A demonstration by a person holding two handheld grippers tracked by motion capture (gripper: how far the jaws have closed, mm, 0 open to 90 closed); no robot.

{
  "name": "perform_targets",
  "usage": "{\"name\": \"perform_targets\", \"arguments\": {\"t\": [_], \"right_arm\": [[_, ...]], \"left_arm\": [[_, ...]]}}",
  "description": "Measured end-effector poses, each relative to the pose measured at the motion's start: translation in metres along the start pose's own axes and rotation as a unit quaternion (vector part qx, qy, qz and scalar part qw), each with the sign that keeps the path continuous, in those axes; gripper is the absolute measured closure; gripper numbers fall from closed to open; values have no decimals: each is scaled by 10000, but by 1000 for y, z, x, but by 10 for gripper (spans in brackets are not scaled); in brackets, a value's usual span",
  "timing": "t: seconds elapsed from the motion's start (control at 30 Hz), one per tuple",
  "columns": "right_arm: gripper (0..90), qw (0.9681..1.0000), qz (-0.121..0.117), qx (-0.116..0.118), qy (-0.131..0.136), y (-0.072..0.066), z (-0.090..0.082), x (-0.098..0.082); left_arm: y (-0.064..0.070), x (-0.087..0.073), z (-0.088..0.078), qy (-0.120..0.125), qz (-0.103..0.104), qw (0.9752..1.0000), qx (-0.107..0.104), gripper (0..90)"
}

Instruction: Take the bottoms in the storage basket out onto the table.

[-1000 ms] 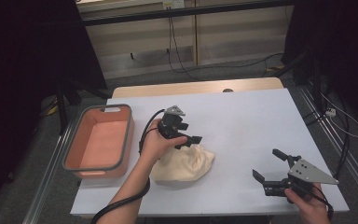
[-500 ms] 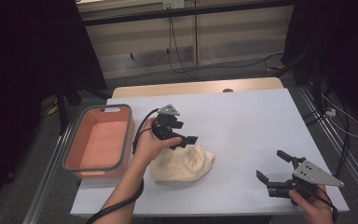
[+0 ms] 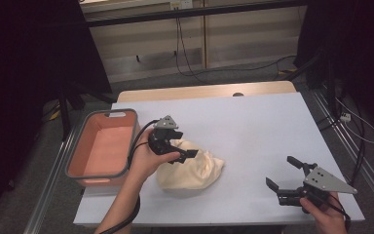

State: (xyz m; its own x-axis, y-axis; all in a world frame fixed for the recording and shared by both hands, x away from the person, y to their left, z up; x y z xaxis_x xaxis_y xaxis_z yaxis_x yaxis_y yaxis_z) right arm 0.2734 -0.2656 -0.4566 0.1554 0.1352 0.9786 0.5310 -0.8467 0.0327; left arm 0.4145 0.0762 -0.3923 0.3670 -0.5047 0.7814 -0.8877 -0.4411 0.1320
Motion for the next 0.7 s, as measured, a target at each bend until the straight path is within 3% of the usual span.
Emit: {"name": "perform_targets", "arguments": {"t": [0.37,0.7], "right_arm": [[24,10000,-19,-13,-22,-1,-3,-1],[24,10000,-25,-20,-22,-1,-4,-1]], "left_arm": [[6,-9,-13,322,-48,9994,-82,112],[5,-25,-25,522,-81,9986,50,112]]}}
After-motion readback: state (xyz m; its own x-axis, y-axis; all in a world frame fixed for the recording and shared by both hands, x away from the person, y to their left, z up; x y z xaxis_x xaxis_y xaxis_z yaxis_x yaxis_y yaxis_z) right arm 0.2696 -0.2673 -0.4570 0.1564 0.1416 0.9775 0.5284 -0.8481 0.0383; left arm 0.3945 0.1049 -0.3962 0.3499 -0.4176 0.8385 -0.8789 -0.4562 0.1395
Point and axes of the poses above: each handheld gripper's, and its own axes: z roughly forward along the jaws, x roughly out of its top, y roughly to its right, the point moved 4 cm from there along z, roughly forward along the jaws
